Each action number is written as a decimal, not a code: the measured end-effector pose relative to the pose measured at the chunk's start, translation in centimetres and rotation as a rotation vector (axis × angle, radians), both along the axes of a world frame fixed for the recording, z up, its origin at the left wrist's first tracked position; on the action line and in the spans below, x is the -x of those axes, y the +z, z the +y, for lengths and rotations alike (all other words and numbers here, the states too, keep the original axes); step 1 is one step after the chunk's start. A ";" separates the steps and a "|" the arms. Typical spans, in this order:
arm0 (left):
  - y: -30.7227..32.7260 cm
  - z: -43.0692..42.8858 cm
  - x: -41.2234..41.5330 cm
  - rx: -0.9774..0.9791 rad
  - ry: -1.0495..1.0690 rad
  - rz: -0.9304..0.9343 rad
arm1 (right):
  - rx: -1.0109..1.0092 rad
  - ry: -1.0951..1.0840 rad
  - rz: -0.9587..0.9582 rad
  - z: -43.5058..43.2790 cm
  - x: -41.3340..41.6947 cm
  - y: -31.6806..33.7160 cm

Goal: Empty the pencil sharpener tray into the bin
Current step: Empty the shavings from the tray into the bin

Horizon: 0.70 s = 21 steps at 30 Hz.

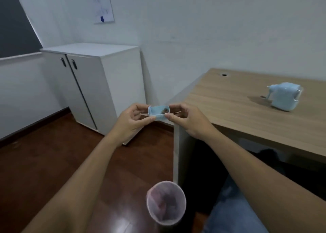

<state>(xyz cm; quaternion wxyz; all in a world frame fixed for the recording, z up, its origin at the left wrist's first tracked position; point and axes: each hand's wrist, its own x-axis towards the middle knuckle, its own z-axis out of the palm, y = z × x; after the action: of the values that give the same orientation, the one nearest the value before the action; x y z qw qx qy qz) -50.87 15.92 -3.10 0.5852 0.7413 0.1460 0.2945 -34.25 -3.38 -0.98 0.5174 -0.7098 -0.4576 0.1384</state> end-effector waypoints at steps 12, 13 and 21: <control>-8.5 3.9 5.0 0.092 0.060 0.179 | 0.165 0.074 0.151 5.4 3.2 -10.1; -9.2 3.8 5.1 0.103 0.064 0.204 | 0.192 0.068 0.146 5.3 3.2 -10.8; -17.7 0.2 4.5 0.247 0.079 0.422 | 0.327 -0.022 0.357 3.0 3.3 -18.3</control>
<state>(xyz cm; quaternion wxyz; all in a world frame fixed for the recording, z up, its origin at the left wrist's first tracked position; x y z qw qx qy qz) -55.34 16.08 -20.80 0.6160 0.7030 0.3286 0.1356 -37.58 -0.35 -19.23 0.4698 -0.7533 -0.3228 0.3281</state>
